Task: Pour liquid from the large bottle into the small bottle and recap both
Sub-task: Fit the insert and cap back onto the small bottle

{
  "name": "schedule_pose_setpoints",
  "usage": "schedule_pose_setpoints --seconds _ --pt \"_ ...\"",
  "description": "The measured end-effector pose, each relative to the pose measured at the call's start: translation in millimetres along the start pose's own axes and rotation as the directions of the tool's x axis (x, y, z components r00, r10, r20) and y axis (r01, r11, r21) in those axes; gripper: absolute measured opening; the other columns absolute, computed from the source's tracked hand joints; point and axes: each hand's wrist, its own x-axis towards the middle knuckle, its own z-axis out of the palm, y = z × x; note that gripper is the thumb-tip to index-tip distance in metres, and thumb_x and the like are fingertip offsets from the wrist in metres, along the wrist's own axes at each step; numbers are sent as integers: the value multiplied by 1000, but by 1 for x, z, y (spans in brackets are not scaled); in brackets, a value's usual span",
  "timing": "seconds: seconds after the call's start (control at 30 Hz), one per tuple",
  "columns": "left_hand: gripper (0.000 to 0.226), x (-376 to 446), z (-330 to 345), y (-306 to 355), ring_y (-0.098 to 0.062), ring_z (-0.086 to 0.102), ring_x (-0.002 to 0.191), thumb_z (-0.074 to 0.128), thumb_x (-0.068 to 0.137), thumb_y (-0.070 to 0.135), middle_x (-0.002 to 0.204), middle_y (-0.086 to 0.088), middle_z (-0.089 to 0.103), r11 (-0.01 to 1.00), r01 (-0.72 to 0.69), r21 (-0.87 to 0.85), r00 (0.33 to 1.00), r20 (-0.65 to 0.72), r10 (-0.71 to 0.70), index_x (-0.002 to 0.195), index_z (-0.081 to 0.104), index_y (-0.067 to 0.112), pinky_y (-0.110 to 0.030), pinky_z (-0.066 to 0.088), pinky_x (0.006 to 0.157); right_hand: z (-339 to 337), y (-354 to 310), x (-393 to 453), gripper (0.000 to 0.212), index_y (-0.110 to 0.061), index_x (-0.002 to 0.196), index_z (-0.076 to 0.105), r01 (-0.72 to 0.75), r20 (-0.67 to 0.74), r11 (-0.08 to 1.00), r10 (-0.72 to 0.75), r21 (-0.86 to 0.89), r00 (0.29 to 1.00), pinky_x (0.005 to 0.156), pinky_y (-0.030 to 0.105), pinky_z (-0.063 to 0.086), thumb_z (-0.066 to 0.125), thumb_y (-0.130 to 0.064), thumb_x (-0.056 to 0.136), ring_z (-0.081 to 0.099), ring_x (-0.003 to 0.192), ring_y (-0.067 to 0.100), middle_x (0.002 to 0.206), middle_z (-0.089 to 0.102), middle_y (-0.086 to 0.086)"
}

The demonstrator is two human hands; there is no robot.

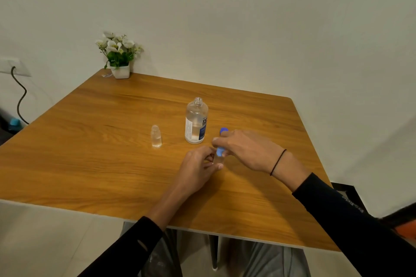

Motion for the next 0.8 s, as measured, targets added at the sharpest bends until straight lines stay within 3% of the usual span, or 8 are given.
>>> schedule_pose_setpoints --seconds 0.1,0.23,0.3,0.37,0.47,0.57,0.7,0.8 --pt "33 3 1 0 -14 72 110 84 92 13 116 -1 75 1000 24 -9 1000 14 -24 124 74 14 -34 65 95 4 -3 -4 16 -33 105 49 -5 -5 1000 5 -7 1000 52 23 16 53 -17 103 48 70 19 92 58 -11" --pt "23 6 5 0 -14 73 105 82 93 10 108 -3 75 1000 17 16 1000 23 -17 114 74 16 -35 65 93 14 -3 -5 31 -33 98 34 -55 -47 997 53 -54 997 51 31 25 54 -10 100 60 71 25 102 70 -12" --pt "23 9 6 0 -15 73 103 80 94 9 105 -2 75 1000 -5 20 999 37 4 114 74 17 -33 64 93 22 -1 -9 30 -31 101 37 -98 -88 995 95 -31 992 50 33 28 58 -9 100 60 71 25 97 68 -10" --pt "28 12 9 0 -17 74 103 81 93 8 104 -3 75 1000 -24 7 999 37 23 118 75 17 -31 64 93 31 6 -14 23 -27 110 44 -160 -104 976 176 148 979 50 35 35 64 -20 101 58 71 25 86 61 -7" --pt "50 13 11 4 -19 72 111 89 86 14 114 -1 73 1000 11 -24 1000 28 -10 133 72 13 -32 62 99 41 19 -27 53 -31 135 45 -235 -70 839 307 491 949 63 29 49 70 -52 93 59 72 12 83 62 -6" --pt "84 2 0 2 -10 69 115 100 69 33 124 3 71 991 133 0 991 8 -133 144 64 19 -28 61 101 57 39 -35 48 -32 132 51 -297 -125 756 445 583 887 63 24 51 73 -48 93 63 76 8 85 65 -10" --pt "48 -23 -41 -11 -6 69 89 91 79 42 98 11 72 982 180 62 962 -220 -163 120 72 28 -26 64 77 79 62 -23 38 -26 128 56 -446 -93 644 625 622 775 76 31 53 74 -33 95 62 85 7 101 63 -11" --pt "30 -32 -80 -20 -11 70 79 86 87 37 90 7 71 969 244 24 857 -473 -204 110 69 28 -34 63 69 91 64 -2 54 -25 137 51 -519 -27 600 669 609 742 87 32 50 77 -38 92 55 105 11 120 53 -8"
